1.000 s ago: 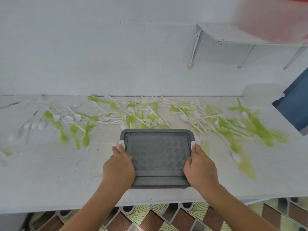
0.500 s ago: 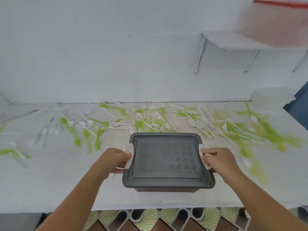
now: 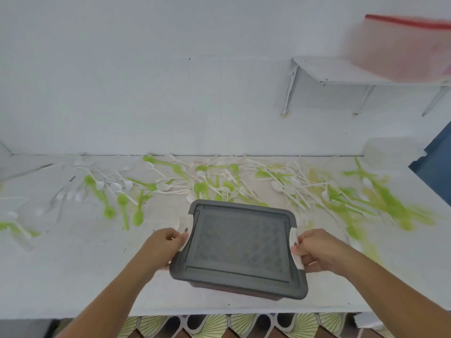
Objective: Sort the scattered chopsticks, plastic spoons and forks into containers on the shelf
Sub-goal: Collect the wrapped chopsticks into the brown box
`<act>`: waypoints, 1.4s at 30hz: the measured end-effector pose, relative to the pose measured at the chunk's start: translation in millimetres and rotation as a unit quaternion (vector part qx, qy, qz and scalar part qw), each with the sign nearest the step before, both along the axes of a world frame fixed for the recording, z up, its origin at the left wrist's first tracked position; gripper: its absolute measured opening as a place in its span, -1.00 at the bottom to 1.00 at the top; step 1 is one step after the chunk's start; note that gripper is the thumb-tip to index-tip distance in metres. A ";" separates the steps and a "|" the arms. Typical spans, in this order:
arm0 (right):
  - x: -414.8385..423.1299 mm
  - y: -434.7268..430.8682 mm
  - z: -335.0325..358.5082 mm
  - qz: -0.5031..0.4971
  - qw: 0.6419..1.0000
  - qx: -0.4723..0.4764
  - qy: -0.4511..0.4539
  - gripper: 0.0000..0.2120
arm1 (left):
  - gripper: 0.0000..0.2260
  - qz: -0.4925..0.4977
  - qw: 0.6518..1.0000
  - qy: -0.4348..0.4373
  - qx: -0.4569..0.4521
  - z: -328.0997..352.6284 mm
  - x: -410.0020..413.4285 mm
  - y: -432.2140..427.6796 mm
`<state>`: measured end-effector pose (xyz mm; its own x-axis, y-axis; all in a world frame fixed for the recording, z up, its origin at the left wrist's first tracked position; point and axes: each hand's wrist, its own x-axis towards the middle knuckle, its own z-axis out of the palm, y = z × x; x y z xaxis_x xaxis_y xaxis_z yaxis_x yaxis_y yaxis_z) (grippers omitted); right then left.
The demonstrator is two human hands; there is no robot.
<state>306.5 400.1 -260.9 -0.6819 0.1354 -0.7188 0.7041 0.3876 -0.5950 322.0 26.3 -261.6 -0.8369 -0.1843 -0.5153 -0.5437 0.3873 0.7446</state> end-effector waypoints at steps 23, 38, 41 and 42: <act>67.1 -60.4 -33.0 0.065 0.964 -0.209 0.150 -0.65 | -0.76 0.127 0.981 0.066 0.128 -25.3 118.4 43.7; 18.5 -6.6 212.9 -0.004 0.788 -0.398 0.470 -0.65 | -0.80 -0.071 0.922 0.287 0.252 243.9 1.7 51.2; 12.9 47.0 245.9 -0.074 0.787 -0.385 0.477 -0.49 | -0.79 -0.091 0.901 0.349 0.241 295.7 -5.3 87.7; 7.9 72.5 247.6 -0.027 0.759 -0.423 0.495 -0.43 | -0.76 -0.093 0.895 0.366 0.237 311.3 -6.3 101.2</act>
